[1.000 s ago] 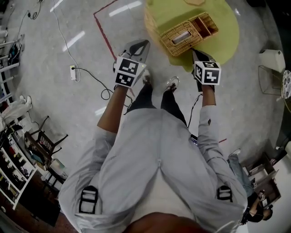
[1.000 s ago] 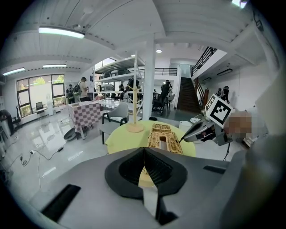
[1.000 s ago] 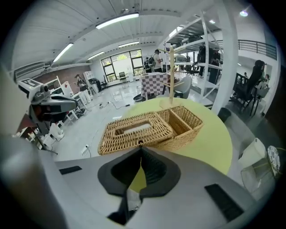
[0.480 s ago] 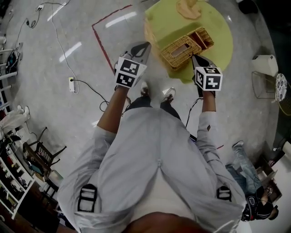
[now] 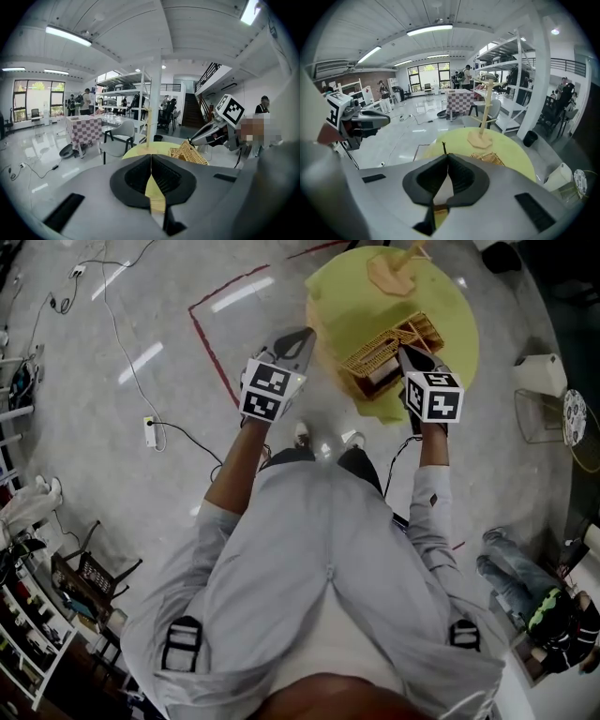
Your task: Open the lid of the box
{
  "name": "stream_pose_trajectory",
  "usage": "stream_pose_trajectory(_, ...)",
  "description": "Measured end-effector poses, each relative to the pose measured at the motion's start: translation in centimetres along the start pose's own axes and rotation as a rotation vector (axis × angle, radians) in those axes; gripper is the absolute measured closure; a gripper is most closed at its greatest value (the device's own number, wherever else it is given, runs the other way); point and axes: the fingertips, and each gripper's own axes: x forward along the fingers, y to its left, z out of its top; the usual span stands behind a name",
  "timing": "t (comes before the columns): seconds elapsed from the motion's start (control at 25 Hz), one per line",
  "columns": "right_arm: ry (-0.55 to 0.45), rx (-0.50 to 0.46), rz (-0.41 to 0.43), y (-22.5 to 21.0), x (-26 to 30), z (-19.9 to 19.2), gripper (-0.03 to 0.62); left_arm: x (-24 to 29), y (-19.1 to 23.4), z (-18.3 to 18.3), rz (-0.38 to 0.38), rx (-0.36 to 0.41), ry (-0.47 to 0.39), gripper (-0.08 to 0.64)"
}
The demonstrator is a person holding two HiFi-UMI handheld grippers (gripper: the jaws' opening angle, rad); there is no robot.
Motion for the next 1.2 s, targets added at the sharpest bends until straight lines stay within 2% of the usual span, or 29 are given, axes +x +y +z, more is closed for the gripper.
stream_pose_trajectory(0.4, -0.030, -0.057, 0.006, 1.8, 3.7, 5.0, 0.565, -1.3, 4.3, -1.0, 0.043, -0.053, -0.010, 0.531)
stream_pose_trajectory(0.6, -0.041, -0.067, 0.017, 4.3, 3.6, 3.9, 0.565, -4.0, 3.3, -3.3, 0.060, -0.073, 0.005, 0.531)
stream_pose_trajectory(0.76, -0.002, -0.094, 0.032, 4.5, 7.7, 4.9, 0.565, -2.7, 5.7, -3.9, 0.065, -0.089, 0.024, 0.531)
stream_pose_trajectory(1.0, 0.063, -0.065, 0.080, 5.6, 11.3, 3.7, 0.565, -1.8, 7.7, -4.9, 0.064, -0.104, 0.049, 0.531)
stream_pose_trajectory(1.2, 0.123, -0.077, 0.090, 5.8, 14.2, 1.7, 0.565, -1.4, 8.5, -6.2, 0.064, -0.117, 0.073, 0.531)
